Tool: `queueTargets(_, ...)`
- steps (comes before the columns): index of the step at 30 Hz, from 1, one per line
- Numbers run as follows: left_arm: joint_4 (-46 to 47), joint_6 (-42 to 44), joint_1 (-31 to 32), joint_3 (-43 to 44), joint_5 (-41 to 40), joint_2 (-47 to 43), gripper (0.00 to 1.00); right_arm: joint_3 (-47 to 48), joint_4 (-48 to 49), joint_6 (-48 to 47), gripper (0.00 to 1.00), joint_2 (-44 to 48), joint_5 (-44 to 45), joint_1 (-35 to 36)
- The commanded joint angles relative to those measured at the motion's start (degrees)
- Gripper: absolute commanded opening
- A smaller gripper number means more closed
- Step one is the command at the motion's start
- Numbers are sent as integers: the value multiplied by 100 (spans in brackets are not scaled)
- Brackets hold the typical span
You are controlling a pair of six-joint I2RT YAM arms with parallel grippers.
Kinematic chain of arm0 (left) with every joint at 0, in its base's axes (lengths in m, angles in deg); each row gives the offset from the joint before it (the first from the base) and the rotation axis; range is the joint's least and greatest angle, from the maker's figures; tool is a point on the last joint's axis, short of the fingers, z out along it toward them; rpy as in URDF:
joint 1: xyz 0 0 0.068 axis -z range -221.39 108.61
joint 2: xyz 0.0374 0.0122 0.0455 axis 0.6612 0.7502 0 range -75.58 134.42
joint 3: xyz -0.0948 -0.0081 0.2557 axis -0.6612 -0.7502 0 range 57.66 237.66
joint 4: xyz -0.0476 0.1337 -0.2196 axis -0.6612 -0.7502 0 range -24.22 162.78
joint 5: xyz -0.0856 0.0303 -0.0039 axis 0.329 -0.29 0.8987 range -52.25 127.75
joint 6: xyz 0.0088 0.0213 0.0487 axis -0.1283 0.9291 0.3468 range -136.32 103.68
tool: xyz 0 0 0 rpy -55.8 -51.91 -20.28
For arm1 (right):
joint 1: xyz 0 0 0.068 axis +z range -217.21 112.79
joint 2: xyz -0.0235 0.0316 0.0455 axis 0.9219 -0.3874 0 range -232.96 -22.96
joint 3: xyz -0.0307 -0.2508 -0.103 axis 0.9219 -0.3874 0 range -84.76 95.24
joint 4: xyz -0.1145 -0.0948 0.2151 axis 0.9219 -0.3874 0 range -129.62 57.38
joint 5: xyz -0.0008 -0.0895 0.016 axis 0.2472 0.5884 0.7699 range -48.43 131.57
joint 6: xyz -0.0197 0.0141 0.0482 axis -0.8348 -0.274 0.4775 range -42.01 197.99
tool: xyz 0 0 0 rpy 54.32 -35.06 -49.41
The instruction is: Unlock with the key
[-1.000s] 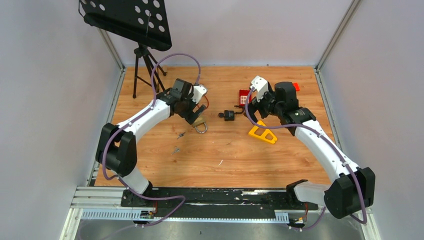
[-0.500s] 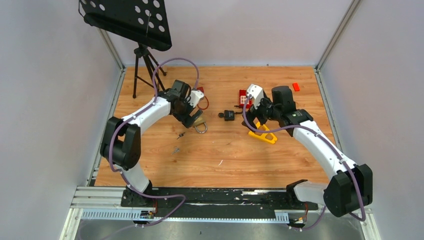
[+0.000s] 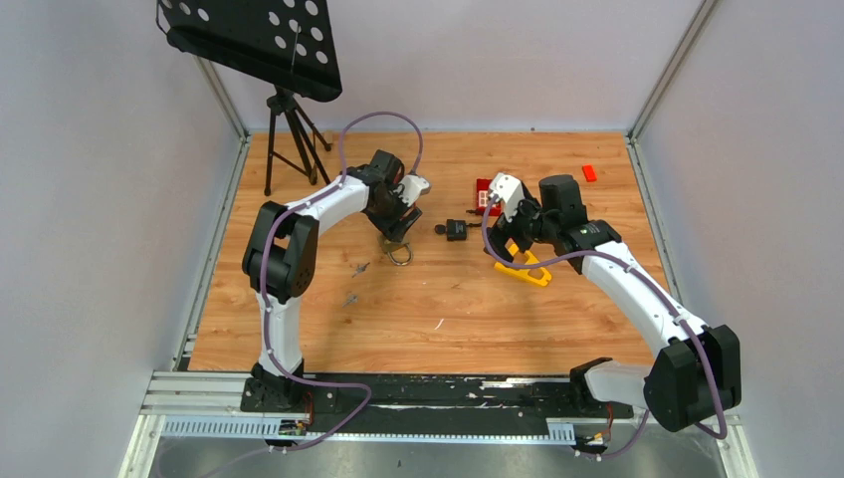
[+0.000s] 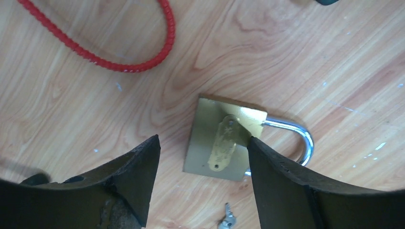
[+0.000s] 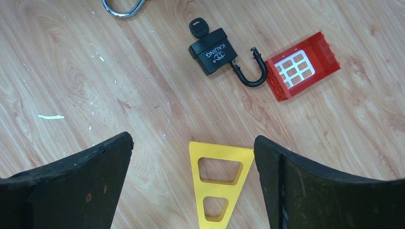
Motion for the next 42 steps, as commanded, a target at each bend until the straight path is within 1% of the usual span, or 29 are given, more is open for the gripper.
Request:
queueTargets(1, -28, 100, 191, -54, 194, 91, 70, -5, 140, -151, 100, -25, 11, -19)
queueTargets(4, -48, 100, 316, -284, 313, 41, 61, -5, 133, -153, 100, 3, -22, -16)
queueTargets(7, -78, 175, 495, -653, 542, -158, 57, -11, 138, -155, 100, 54, -34, -13)
queueTargets(13, 68, 323, 908, -1538, 921, -572, 57, -37, 148, -167, 100, 85, -65, -11)
queueTargets(15, 38, 408, 1015, -1749, 1202, -678, 57, -45, 148, -171, 100, 78, -63, -14)
queueTargets(19, -242, 767, 1291, -1897, 1693, -899, 59, -43, 135, -179, 100, 76, -43, -11)
queueTargets(23, -194, 919, 1436, -2059, 1774, -1306, 64, -58, 138, -189, 100, 114, -39, -11)
queueTargets(25, -18, 936, 1436, -2154, 1585, -1627, 68, -70, 147, -202, 100, 98, -43, -21)
queueTargets(29, 487, 887, 1416, -2511, 919, -2394, 81, -69, 148, -209, 100, 60, -61, -16)
queueTargets(30, 557, 897, 1367, -2586, 779, -2569, 85, -72, 150, -211, 100, 68, -54, -19)
queueTargets(32, 589, 913, 1204, -2678, 641, -2822, 89, -85, 179, -209, 100, 79, -52, -13)
queueTargets(36, 128, 1070, 767, -2746, 425, -3029, 89, -89, 181, -209, 100, 69, -67, -16)
queueTargets(39, -126, 1135, 427, -2974, 85, -3085, 84, -92, 182, -208, 100, 62, -87, -11)
queueTargets(42, -380, 956, 146, -3105, -338, -3014, 77, -82, 170, -210, 100, 27, -108, -15)
